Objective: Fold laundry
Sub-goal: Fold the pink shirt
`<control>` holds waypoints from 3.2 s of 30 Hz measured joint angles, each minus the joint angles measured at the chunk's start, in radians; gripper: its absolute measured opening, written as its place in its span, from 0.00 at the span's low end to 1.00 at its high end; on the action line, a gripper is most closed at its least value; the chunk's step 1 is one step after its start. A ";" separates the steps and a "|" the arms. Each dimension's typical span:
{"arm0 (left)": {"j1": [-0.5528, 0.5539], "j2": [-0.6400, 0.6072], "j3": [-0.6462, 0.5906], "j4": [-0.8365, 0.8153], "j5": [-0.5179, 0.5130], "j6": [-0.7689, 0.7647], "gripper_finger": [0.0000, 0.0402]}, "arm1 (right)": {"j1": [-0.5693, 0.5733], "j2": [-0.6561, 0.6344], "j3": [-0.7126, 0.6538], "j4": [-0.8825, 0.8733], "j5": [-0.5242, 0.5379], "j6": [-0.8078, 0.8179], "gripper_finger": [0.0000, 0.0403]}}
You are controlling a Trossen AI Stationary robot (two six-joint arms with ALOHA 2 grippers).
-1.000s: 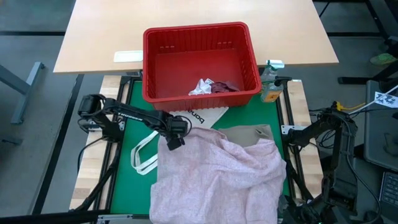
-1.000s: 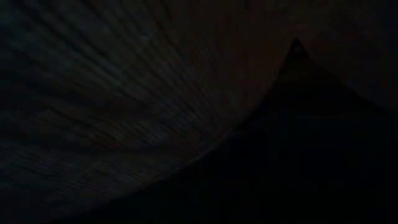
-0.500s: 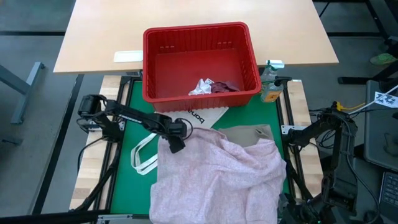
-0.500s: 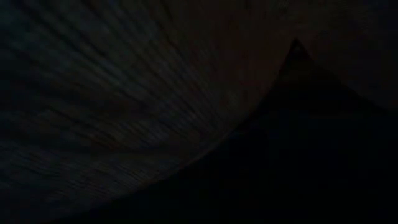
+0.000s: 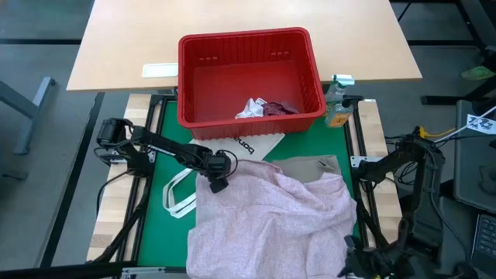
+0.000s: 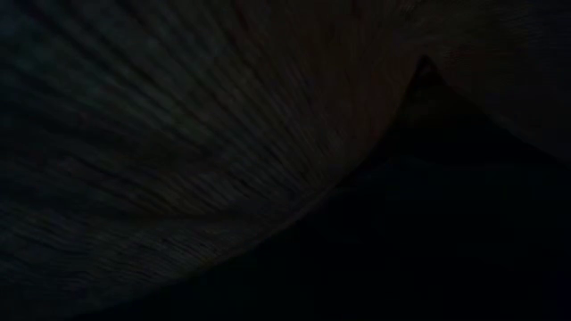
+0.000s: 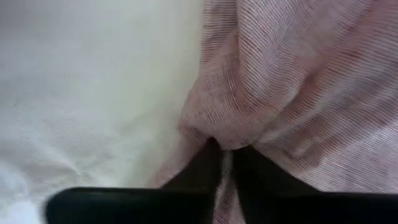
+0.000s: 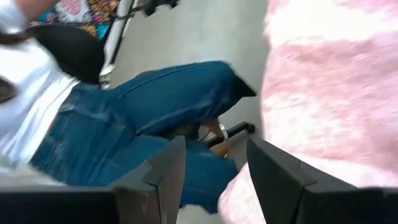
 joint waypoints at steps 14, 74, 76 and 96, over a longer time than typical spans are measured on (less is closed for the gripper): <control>-0.093 0.002 0.179 -0.285 0.003 0.000 0.01 | -0.274 -0.003 0.000 -0.517 -0.140 -0.053 0.43; -0.189 0.000 0.185 -0.424 -0.171 -0.278 0.00 | -0.833 -0.230 -0.304 -0.757 -0.231 -0.543 0.07; -0.201 0.000 0.190 -0.510 -0.219 -0.342 0.00 | -0.833 -0.230 -0.257 -0.785 -0.137 -0.537 0.04; -0.159 -0.011 0.329 -1.014 -0.550 -0.658 0.00 | -0.969 -0.283 -0.125 -0.802 0.371 -0.487 0.05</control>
